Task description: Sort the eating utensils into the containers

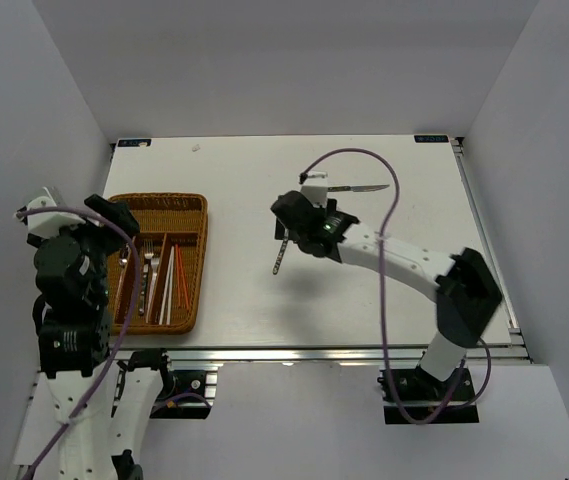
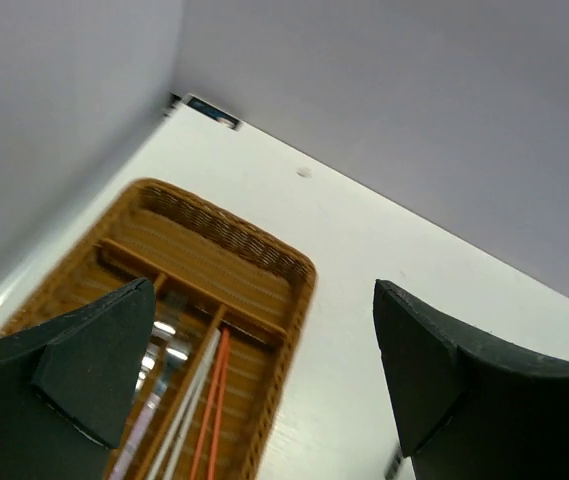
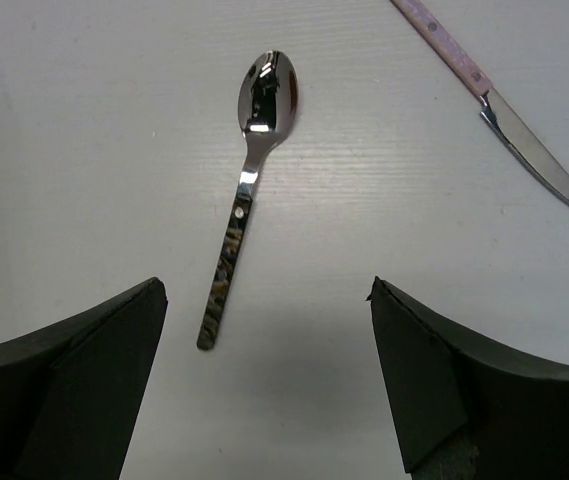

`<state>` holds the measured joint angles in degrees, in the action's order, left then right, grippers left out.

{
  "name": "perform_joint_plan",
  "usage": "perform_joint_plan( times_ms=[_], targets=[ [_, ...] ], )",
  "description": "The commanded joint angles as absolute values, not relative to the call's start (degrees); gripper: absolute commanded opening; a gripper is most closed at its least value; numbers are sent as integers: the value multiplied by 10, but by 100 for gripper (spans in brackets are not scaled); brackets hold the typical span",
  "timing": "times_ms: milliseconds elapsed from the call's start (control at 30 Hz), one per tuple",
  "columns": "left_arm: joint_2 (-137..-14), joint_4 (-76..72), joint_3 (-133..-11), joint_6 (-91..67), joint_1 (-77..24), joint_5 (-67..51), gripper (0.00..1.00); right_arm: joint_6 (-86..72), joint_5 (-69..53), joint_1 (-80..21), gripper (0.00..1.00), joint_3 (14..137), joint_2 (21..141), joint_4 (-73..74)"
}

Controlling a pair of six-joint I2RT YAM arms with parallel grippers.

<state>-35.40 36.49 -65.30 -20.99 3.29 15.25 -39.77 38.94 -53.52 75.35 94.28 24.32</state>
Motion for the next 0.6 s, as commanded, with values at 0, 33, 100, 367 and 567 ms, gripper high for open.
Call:
perform_joint_plan(
  times_ms=[0,33,100,367,567],
  targets=[
    [-329,438,-641,-234,33,49,98,-454,431,-526,87,881,1040,349],
    [-317,443,-637,-234,33,36,98,-461,426,-525,86,912,1068,394],
    [-312,461,-629,-235,29,18,98,-476,425,-522,83,959,1137,424],
    [-299,470,-612,-214,-12,36,98,-495,337,-505,70,943,1206,353],
    [-295,469,-599,-208,-18,40,98,-483,277,-492,56,924,1244,303]
  ],
)
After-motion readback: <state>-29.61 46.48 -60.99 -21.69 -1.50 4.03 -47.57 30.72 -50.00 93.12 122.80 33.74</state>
